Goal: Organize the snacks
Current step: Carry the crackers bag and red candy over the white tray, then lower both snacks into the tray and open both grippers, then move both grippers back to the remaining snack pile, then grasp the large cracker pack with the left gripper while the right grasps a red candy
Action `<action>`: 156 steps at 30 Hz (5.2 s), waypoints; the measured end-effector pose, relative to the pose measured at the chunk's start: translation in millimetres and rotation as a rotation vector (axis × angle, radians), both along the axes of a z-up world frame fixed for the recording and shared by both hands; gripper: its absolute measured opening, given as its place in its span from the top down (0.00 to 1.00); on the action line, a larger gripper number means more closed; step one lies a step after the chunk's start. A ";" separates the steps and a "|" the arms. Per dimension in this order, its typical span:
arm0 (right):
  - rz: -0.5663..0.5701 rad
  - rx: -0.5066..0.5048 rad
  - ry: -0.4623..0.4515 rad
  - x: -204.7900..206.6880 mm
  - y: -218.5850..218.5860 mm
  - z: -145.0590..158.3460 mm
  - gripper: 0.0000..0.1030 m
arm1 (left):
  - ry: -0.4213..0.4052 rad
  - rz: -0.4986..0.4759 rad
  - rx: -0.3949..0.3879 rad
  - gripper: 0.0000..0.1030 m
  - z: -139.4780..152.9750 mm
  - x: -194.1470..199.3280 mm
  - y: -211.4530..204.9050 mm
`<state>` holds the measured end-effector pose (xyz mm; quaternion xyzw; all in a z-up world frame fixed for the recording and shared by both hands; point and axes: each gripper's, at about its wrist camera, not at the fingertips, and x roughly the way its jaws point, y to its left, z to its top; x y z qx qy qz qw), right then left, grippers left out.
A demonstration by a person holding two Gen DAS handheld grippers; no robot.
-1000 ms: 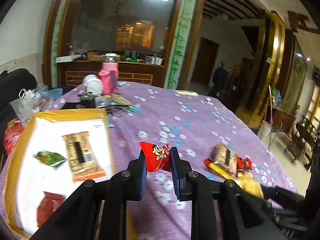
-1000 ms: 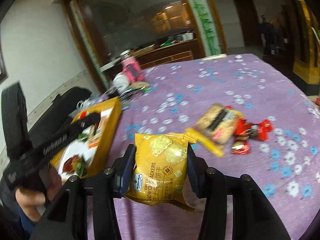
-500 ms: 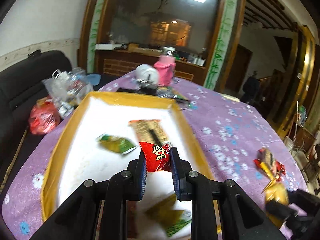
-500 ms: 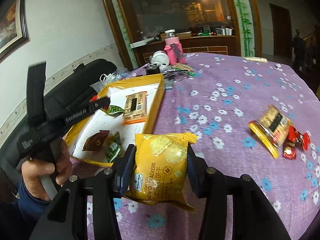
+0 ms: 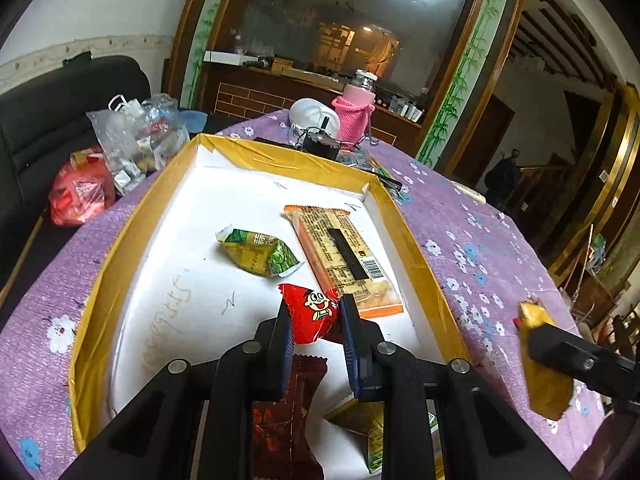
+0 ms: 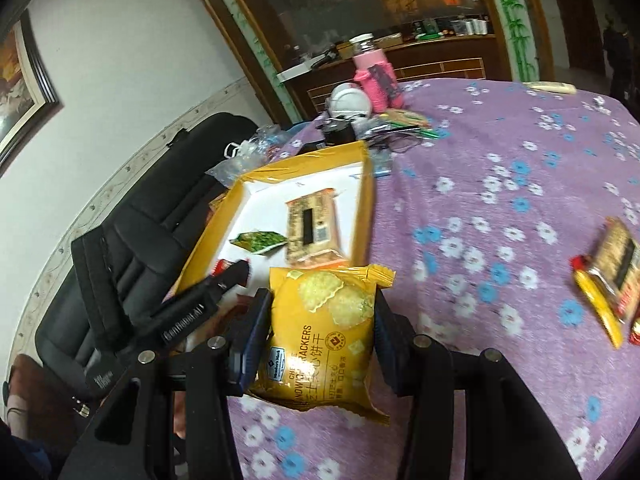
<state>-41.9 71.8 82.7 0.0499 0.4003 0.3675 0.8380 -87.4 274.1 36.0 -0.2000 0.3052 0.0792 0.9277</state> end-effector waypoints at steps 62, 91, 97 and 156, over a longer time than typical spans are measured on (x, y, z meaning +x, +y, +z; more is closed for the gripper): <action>0.065 -0.043 0.074 24.5 57.6 -41.4 0.48 | 0.056 0.005 -0.114 0.68 -15.2 5.9 17.8; -0.083 0.042 0.064 17.0 -37.1 -24.8 0.46 | -0.002 0.059 -0.088 0.56 -5.3 -7.5 16.9; -0.136 0.070 0.066 21.0 -66.3 -21.7 0.46 | -0.021 0.033 -0.045 0.55 7.9 -12.6 -1.0; -0.648 0.366 0.110 14.0 -355.8 -56.4 0.39 | 0.248 -0.589 0.573 0.13 -0.1 153.3 -368.6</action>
